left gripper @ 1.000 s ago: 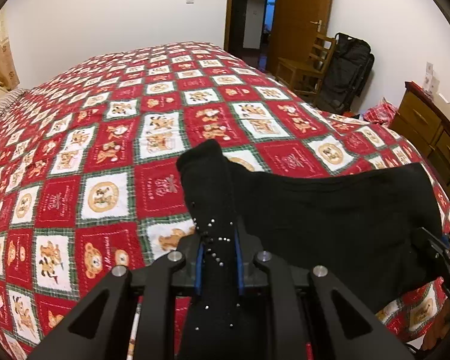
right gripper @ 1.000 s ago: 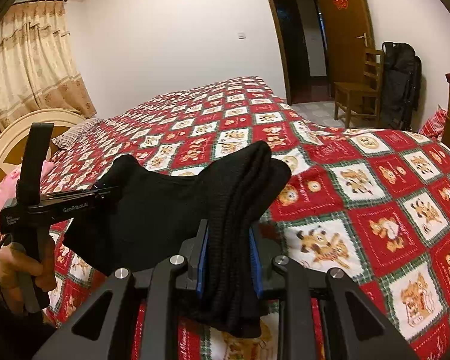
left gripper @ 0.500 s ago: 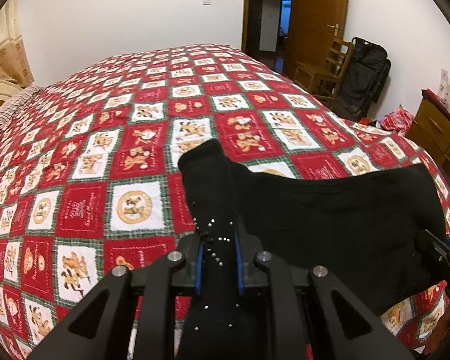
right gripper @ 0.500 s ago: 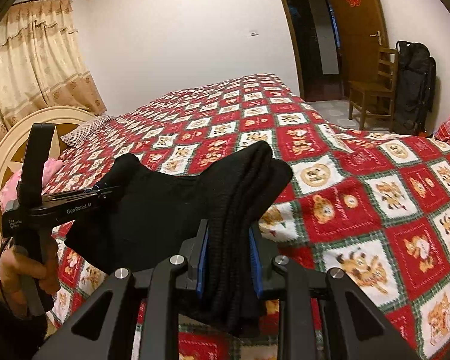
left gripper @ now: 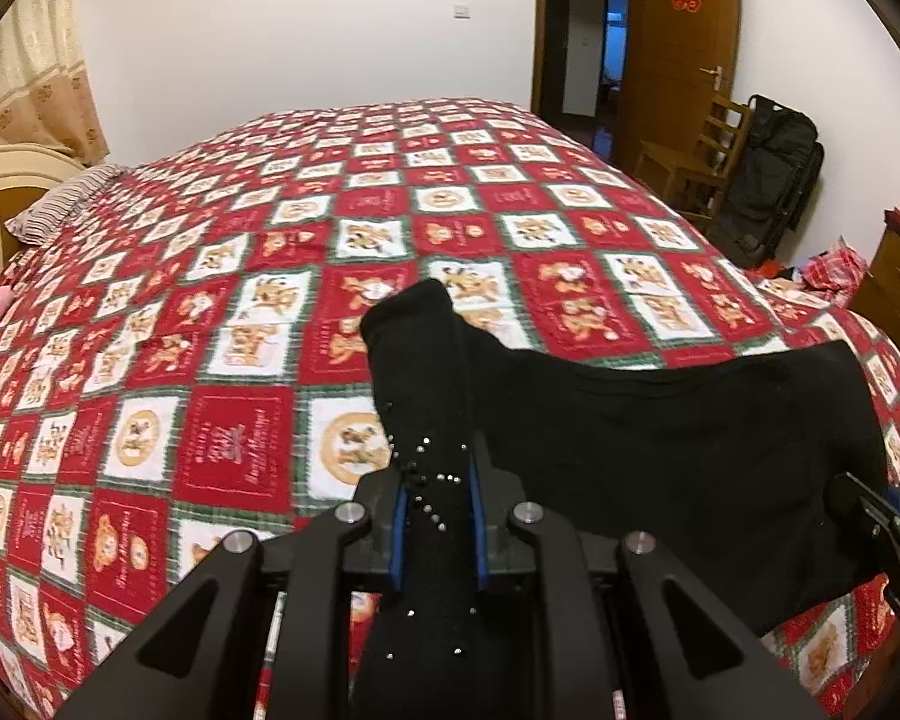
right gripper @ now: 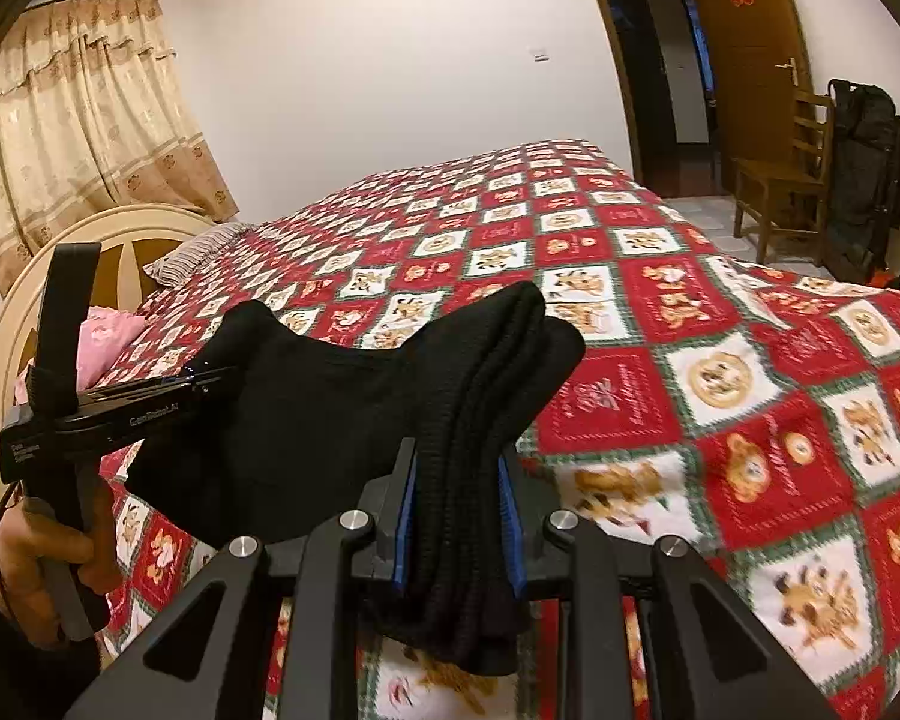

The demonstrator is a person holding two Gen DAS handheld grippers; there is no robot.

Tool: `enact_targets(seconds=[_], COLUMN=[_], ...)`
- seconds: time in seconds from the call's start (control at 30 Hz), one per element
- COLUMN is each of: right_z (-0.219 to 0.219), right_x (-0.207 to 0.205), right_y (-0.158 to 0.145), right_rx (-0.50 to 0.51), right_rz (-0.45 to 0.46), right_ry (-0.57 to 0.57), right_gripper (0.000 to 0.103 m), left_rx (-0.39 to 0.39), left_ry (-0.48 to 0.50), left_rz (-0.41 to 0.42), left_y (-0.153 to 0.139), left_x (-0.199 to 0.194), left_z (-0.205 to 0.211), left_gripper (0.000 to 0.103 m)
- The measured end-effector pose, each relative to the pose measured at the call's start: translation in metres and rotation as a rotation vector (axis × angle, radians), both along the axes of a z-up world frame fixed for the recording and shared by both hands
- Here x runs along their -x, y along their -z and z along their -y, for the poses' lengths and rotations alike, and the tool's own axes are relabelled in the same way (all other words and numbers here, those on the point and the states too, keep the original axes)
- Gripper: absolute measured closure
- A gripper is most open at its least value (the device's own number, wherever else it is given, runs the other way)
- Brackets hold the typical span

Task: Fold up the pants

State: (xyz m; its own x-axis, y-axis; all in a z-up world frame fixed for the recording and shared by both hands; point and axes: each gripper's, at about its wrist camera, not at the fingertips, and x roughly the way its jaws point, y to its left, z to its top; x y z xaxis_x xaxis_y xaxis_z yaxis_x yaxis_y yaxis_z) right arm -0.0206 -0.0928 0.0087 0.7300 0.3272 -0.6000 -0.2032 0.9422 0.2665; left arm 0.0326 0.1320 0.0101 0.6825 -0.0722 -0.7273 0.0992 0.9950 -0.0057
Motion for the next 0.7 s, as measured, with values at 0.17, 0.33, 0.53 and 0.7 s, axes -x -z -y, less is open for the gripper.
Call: enact_targets(seconds=[0.17, 0.33, 0.53, 0.7], right_z=[-0.018, -0.036, -0.052, -0.061], right_x=[-0.020, -0.037, -0.058, -0.074], right_y=[0.001, 0.001, 0.005, 0.009], right_rx=[-0.019, -0.015, -0.022, -0.040], right_rz=[-0.006, 0.003, -0.005, -0.008], right_ry=[-0.032, -0.060, -0.085, -0.103], right_gripper=[0.078, 0.078, 0.078, 0.078], left_rx=[-0.012, -0.030, -0.031, -0.043], left_ry=[-0.045, -0.086, -0.123, -0.145], left_rz=[0.010, 0.019, 0.016, 0.025], left_y=[-0.004, -0.006, -0.004, -0.006], left_x=[-0.008, -0.018, -0.030, -0.039], left_z=[-0.018, -0.031, -0.046, -0.054], left_gripper=[0.086, 0.086, 0.086, 0.086])
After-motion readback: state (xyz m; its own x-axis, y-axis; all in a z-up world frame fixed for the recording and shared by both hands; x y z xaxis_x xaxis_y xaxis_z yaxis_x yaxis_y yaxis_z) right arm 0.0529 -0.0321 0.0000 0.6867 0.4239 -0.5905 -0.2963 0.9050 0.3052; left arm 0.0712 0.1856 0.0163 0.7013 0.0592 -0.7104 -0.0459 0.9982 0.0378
